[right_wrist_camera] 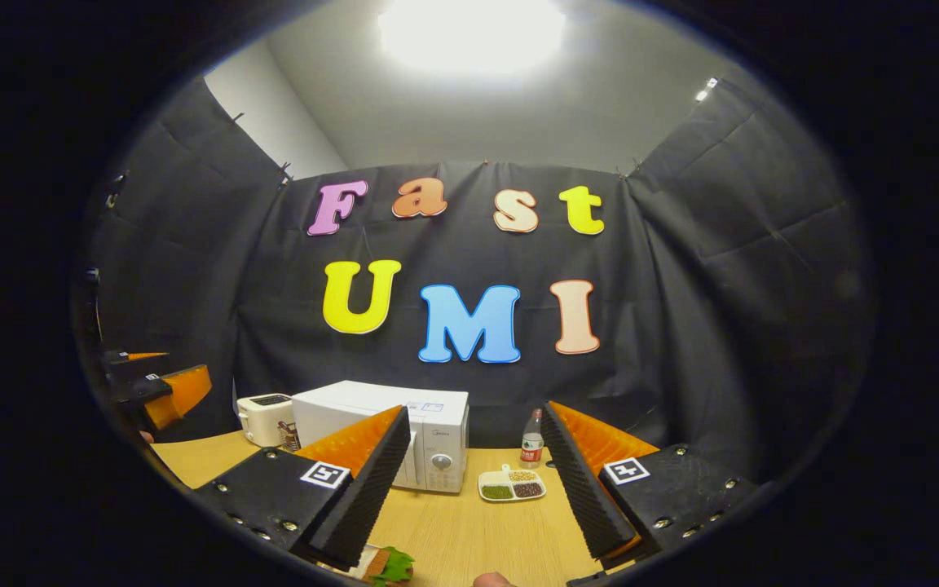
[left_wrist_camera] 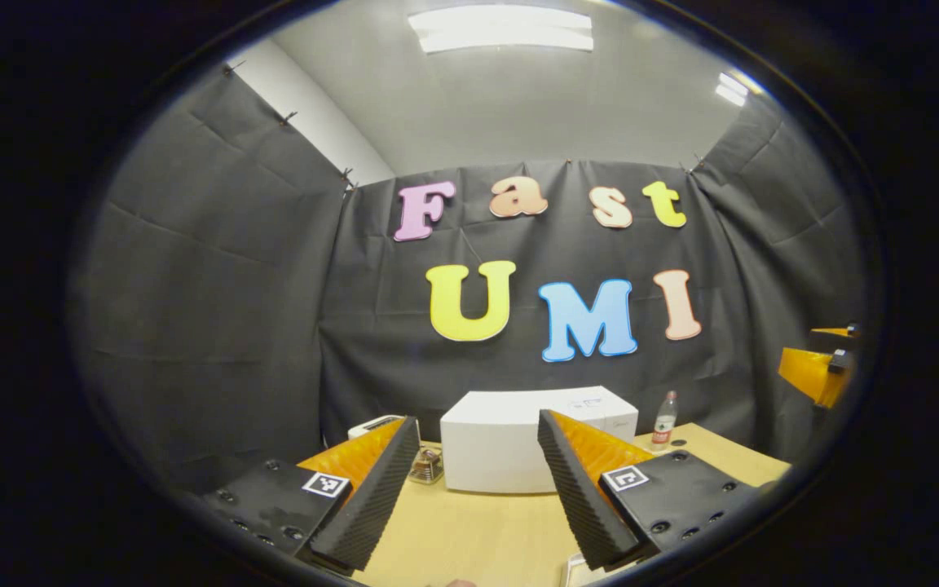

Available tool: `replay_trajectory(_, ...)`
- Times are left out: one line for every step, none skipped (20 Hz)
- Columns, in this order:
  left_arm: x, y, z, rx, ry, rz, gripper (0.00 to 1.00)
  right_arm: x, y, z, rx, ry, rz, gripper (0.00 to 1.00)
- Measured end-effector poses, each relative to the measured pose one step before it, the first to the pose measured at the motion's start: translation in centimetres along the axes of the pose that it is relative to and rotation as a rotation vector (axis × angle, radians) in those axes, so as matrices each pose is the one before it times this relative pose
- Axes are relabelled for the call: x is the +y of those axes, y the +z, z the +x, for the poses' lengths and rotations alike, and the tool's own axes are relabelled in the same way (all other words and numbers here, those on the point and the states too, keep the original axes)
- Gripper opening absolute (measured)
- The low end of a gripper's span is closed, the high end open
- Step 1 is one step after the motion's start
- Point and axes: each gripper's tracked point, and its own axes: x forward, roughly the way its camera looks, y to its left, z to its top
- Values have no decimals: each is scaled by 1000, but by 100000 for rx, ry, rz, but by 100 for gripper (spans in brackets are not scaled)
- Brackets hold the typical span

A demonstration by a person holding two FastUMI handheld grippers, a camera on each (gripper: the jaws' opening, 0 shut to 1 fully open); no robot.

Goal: Open the microwave oven with the left hand, put the food in, and close the microwave oven.

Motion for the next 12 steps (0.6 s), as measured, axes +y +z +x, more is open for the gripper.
replay_trajectory(-475,-269,490,18,-680,88,97,-385,-329,11,1038,-620,-255,98)
replay_trajectory(-492,2,666,-158,-899,-61,92,-131,-153,142,563,-546,338,97)
replay_trajectory(-513,5,791,-118,-877,-102,92,-182,40,111,199,-616,586,98)
replay_trajectory(-434,-123,966,-279,-982,-249,97,-199,19,151,196,-693,93,97)
replay_trajectory(-453,-175,1079,-252,-1292,-411,97,-317,6,279,124,-1278,-451,97)
replay_trajectory(-527,-124,1114,-582,-1609,-513,100,-361,29,334,-365,-1523,-346,97)
replay_trajectory(-588,-197,1284,-341,-1941,-413,100,-307,60,352,-209,-2028,-241,97)
replay_trajectory(-621,-445,1192,665,-2230,-162,91,-296,-347,374,879,-2160,-289,97)
replay_trajectory(-596,-609,1163,-52,-2424,-267,97,-117,-78,261,449,-1936,-182,98)
replay_trajectory(-519,-386,1261,-199,-2367,-348,100,-155,140,284,-71,-2044,-267,98)
replay_trajectory(-491,-491,1345,455,-2006,-228,92,-154,17,315,160,-2083,-585,97)
replay_trajectory(-492,-656,1271,566,-1992,-273,100,-189,-170,273,324,-2134,-743,97)
